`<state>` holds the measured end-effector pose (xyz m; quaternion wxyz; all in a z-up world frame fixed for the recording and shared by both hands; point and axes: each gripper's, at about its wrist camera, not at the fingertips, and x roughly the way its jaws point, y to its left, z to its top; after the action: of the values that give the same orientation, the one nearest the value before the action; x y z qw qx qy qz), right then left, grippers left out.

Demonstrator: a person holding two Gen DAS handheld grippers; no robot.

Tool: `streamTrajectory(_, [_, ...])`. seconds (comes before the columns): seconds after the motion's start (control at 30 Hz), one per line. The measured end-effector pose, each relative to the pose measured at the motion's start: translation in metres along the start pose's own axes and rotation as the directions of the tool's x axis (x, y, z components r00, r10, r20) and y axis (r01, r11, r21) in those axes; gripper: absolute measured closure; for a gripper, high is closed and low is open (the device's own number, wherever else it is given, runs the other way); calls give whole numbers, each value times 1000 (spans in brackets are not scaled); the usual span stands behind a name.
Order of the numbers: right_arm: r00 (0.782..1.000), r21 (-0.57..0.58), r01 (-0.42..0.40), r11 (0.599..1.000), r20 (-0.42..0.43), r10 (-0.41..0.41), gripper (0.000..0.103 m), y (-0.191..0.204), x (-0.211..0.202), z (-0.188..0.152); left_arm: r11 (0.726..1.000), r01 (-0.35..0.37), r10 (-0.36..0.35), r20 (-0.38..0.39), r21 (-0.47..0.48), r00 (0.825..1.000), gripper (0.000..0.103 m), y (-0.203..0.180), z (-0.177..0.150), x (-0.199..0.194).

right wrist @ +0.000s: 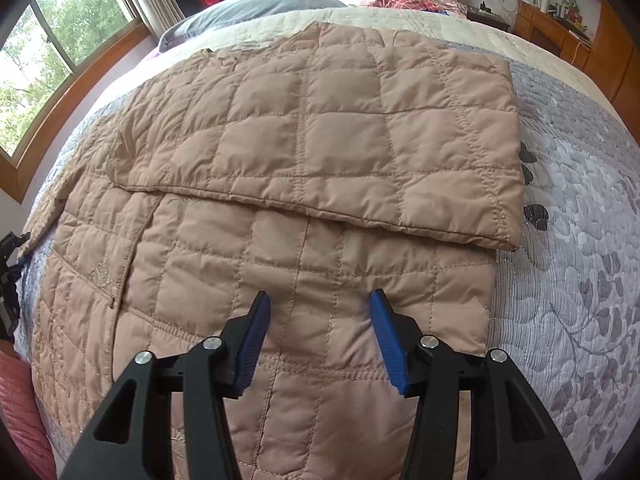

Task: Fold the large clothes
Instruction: 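Grasp the coat side edge with the left gripper, fold it toward the button placket, release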

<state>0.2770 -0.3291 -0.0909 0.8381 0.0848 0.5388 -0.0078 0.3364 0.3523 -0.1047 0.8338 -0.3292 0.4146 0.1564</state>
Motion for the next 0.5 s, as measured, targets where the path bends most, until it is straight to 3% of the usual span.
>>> streamTrajectory(0.1, [1000, 0, 3, 1000, -1, -3, 50, 0, 2, 0, 1000, -12, 12, 19, -2, 1000, 81, 5, 0, 1])
streamTrajectory(0.2, [1000, 10, -1, 1000, -2, 1, 50, 0, 7, 1, 1000, -19, 18, 41, 18, 999, 85, 7, -3, 2])
streamTrajectory(0.37, [999, -2, 34, 999, 21, -34, 48, 5, 10, -2, 992, -89, 82, 78, 86, 994, 86, -3, -8, 3])
streamTrajectory(0.5, [999, 11, 34, 999, 26, -34, 48, 4, 9, -4, 990, -107, 97, 110, 92, 989, 99, -15, -7, -7])
